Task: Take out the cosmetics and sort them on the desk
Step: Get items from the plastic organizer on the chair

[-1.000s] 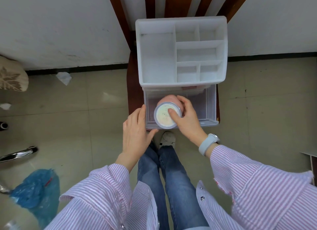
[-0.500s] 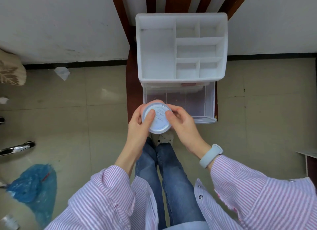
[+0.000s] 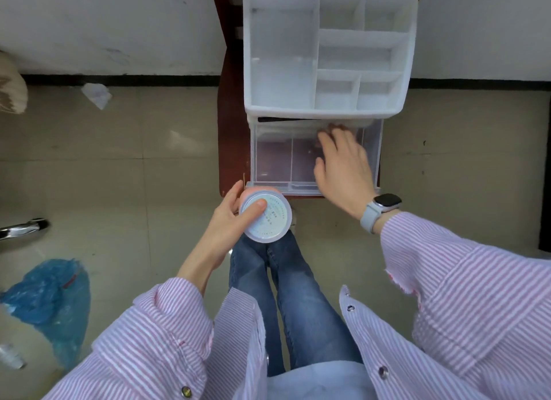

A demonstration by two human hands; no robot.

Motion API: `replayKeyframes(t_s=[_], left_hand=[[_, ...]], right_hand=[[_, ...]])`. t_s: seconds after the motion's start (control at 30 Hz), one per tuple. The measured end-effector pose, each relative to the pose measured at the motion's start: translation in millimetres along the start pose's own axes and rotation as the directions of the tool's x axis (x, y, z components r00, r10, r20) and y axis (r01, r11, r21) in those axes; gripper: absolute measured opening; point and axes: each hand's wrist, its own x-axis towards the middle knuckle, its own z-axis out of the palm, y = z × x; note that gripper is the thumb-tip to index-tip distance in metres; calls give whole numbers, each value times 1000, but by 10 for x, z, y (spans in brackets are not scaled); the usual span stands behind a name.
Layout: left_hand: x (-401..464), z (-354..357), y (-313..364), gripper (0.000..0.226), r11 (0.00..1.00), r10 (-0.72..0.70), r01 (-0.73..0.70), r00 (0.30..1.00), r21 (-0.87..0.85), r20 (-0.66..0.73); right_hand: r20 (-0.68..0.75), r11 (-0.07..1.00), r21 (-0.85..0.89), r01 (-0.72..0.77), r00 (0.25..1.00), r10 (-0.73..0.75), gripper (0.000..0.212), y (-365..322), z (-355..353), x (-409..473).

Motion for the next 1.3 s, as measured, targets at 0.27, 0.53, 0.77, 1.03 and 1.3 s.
replayKeyframes(t_s=[0.27, 0.53, 0.77, 1.03, 1.3], left_hand=[[52, -29, -21, 66, 1000, -1, 0, 1000, 4, 23], [67, -72, -34, 62, 1000, 12, -13, 999, 17, 40], [55, -65, -75, 62, 1000, 11, -11, 999, -4, 40], [62, -53, -118, 58, 999, 18, -17, 999, -30, 51], [74, -4, -165, 62, 997, 50, -48, 998, -52, 35]], right_hand=[[201, 994, -65, 85, 977, -71, 63, -131, 108, 192], [238, 987, -13, 163, 959, -155, 53, 7, 142, -17], [180, 992, 86, 94, 978, -108, 49, 116, 89, 42], [418, 995, 73, 64, 904, -89, 44, 184, 88, 59], [463, 993, 46, 111, 878, -120, 39, 159, 80, 91]])
